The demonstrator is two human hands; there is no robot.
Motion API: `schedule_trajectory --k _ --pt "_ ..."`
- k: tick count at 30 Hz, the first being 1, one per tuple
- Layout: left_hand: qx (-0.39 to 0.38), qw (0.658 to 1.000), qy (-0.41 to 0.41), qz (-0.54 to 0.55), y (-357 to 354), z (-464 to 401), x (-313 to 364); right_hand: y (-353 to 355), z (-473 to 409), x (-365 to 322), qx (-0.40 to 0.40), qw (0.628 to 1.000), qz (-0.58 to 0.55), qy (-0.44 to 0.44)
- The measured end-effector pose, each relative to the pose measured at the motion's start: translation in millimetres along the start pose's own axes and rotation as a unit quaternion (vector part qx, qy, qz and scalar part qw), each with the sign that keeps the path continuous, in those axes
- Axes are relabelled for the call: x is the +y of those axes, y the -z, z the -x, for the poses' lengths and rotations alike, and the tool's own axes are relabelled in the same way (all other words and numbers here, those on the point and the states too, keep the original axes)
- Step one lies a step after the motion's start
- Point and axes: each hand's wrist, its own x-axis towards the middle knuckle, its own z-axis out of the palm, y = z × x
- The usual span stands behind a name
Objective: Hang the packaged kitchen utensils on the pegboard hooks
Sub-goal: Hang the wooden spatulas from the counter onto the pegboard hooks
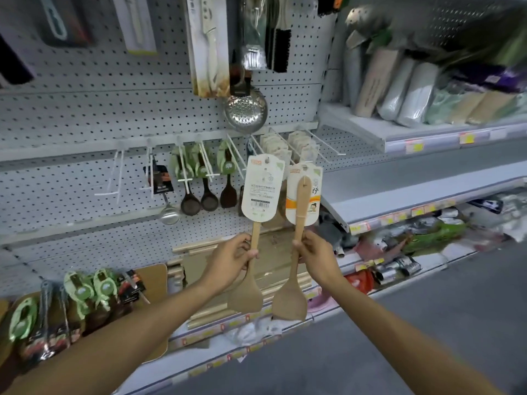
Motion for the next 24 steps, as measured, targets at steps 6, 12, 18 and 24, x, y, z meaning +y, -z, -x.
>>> schedule_trajectory --k 6,12,18,24 --pt "-0.022 0.999 -0.027 -0.02 -24 -44 -10 18 -35 28 0.039 0.999 -0.024 -0.03" --pt "-0.055 0.998 -0.032 -0.02 -38 -79 -20 27 -61 50 0.041 0.995 -0.054 -0.076" --pt "-0.076 0.996 -0.032 -0.027 -44 -103 -26 37 -92 74 0.053 0.991 -0.049 -0.11" --pt "-0.075 0.996 -0.026 -0.048 -53 -119 -28 49 -132 115 0.037 0.991 -0.02 -0.13"
